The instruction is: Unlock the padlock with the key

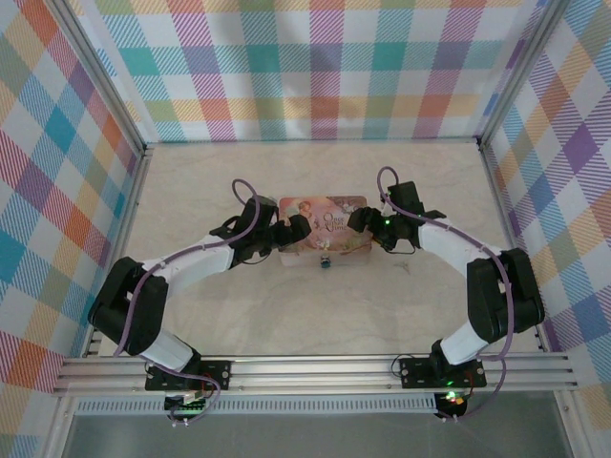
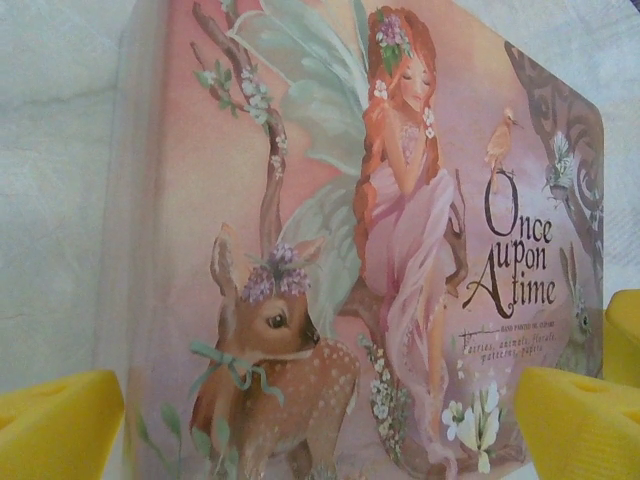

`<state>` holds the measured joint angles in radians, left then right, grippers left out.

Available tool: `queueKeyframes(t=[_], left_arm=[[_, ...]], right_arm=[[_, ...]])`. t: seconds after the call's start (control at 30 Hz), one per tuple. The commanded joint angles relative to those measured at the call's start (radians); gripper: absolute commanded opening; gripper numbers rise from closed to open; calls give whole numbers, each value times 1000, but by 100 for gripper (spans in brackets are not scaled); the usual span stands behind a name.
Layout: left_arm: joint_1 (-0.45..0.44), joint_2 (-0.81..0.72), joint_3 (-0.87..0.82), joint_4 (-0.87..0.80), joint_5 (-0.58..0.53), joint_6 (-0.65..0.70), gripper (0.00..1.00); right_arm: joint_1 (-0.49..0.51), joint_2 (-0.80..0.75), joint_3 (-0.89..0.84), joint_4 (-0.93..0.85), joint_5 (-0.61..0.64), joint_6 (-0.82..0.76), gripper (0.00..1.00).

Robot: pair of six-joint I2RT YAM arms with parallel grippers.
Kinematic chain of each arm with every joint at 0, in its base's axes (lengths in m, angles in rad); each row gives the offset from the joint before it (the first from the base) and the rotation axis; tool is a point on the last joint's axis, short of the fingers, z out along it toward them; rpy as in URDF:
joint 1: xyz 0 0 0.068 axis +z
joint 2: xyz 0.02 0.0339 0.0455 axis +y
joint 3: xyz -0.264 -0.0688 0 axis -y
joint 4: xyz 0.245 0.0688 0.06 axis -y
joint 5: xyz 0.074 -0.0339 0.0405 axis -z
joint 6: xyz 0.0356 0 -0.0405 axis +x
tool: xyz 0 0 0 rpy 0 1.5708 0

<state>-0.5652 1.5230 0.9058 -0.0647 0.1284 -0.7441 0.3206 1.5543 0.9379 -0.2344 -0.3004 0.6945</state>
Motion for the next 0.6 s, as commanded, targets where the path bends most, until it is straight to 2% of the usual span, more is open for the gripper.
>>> queueKeyframes(t=[0.0,0.13,0.37,0.57], left_arm=[[14,-52,-18,-34,-25,8,100],[20,-77,-19,-78,-62,21,100],[29,-149,-36,-136,-102,32,100],[0,-222,-4,-282,-82,71,97]], right_arm=[[6,-38,-11,-28,-24,-7,81],[-2,-61,-11,-56,-3,-22,87],[-37,-131,-4,-154,66,-59,87],[-52,-204,44,-359,256,-126,87]])
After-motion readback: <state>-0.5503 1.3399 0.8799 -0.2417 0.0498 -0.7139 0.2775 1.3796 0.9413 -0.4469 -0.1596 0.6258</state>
